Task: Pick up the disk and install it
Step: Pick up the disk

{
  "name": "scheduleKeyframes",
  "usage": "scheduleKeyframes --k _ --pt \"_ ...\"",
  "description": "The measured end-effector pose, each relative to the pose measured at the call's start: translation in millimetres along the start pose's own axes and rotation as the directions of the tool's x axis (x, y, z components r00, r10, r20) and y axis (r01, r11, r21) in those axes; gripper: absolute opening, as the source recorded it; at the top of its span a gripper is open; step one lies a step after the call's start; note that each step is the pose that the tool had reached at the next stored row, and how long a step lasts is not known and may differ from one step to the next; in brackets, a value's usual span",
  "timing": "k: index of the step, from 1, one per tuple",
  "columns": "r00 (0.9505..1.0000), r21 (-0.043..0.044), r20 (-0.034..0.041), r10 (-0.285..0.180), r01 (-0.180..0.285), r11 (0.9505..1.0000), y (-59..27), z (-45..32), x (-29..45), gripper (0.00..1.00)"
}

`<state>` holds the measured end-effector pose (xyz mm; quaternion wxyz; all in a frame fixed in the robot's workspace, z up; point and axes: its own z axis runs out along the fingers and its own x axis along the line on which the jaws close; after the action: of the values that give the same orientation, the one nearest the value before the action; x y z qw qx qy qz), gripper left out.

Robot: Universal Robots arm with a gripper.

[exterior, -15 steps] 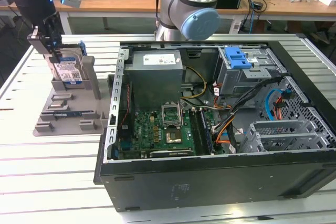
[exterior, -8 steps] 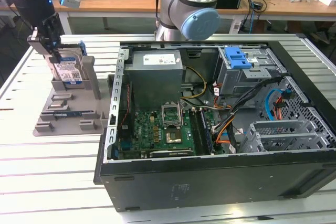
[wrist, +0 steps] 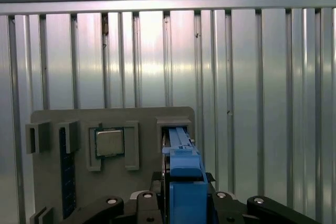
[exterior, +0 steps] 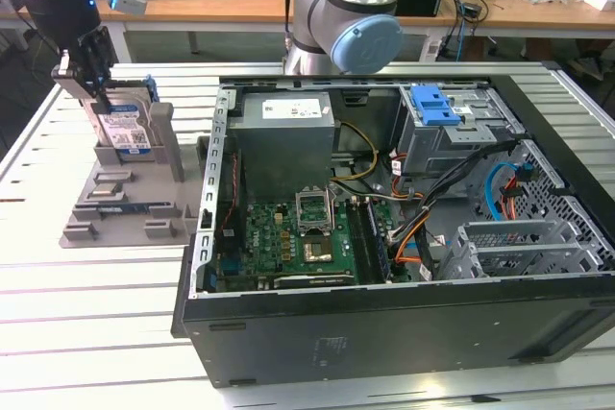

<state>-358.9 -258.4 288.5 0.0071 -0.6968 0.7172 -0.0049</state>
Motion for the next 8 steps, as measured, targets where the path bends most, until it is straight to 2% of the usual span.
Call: scheduleKeyframes --k 8 --pt "1.0000 -0.0001 -0.0001 0.000 0.000 1.0000 0.2 -0.4 0.0 0.37"
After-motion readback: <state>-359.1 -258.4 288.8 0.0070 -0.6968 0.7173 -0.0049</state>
